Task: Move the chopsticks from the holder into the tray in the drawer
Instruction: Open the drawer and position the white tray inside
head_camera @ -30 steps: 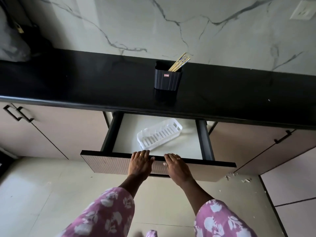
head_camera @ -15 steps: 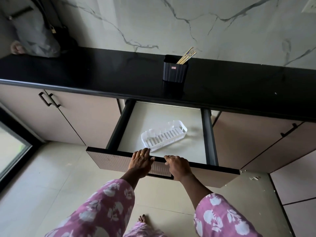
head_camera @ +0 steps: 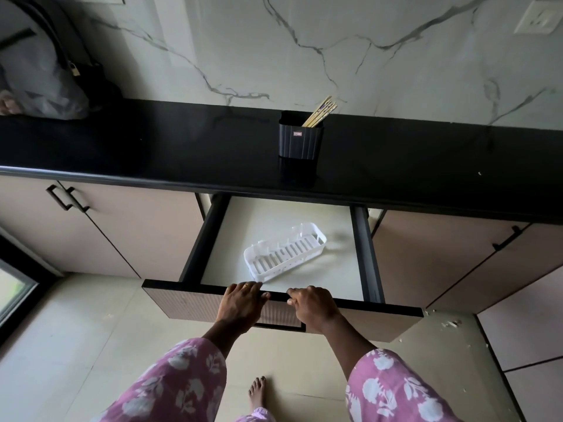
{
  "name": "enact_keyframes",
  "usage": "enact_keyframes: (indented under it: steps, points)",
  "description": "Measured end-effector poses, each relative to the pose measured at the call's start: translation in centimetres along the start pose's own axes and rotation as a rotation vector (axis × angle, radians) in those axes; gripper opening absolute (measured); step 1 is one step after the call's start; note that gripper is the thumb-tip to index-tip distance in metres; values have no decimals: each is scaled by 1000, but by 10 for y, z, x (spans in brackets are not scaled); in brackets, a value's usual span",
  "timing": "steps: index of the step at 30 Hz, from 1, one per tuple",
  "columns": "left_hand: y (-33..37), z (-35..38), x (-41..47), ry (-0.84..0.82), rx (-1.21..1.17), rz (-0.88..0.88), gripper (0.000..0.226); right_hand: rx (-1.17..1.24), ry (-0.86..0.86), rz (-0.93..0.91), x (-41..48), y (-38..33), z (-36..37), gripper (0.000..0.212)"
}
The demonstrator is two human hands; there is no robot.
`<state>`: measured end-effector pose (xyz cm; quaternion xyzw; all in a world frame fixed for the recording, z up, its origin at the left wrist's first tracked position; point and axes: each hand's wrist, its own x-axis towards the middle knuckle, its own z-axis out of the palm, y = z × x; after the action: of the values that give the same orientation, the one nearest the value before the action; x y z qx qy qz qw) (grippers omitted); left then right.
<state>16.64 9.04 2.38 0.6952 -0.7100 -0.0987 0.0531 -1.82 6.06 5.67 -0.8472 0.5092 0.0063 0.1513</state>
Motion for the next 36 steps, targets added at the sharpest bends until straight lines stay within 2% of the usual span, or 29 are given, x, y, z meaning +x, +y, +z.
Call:
enact_keyframes:
  steps: [1, 5, 8, 12, 15, 19, 21, 24, 26, 29, 34, 36]
  points:
    - [-4, 0, 5, 8, 20, 6, 51, -1, -17, -18, 6, 4, -2, 27]
    - [-6, -26, 36, -9, 131, -59, 62, 84, -71, -28, 32, 16, -10, 32]
    - [-16, -37, 81, -65, -2, -283, 55, 140, 7, 83, 59, 28, -18, 34]
    - [-32, -34, 122, -289, -157, -489, 38, 115, 31, 222, 100, 49, -20, 30]
    - [-42, -16, 141, -465, -256, -587, 46, 154, 85, 391, 135, 67, -14, 28]
    - [-42, -2, 153, -680, -483, -658, 50, 195, 101, 592, 171, 88, -4, 43]
    - [-41, 1, 159, -739, -597, -704, 40, 289, 104, 724, 187, 99, 2, 49]
    - [-44, 6, 171, -815, -635, -762, 15, 422, 89, 816, 203, 109, 6, 35]
    - [-45, 11, 181, -814, -652, -815, 16, 461, 83, 847, 204, 109, 6, 27]
    - [-47, 12, 194, -687, -638, -863, 24, 448, 151, 913, 198, 106, 5, 23]
    - [-52, 13, 201, -575, -625, -853, 15, 345, 263, 946, 173, 95, 7, 26]
    - [-53, 11, 200, -563, -616, -842, 25, 361, 276, 972, 163, 89, 10, 26]
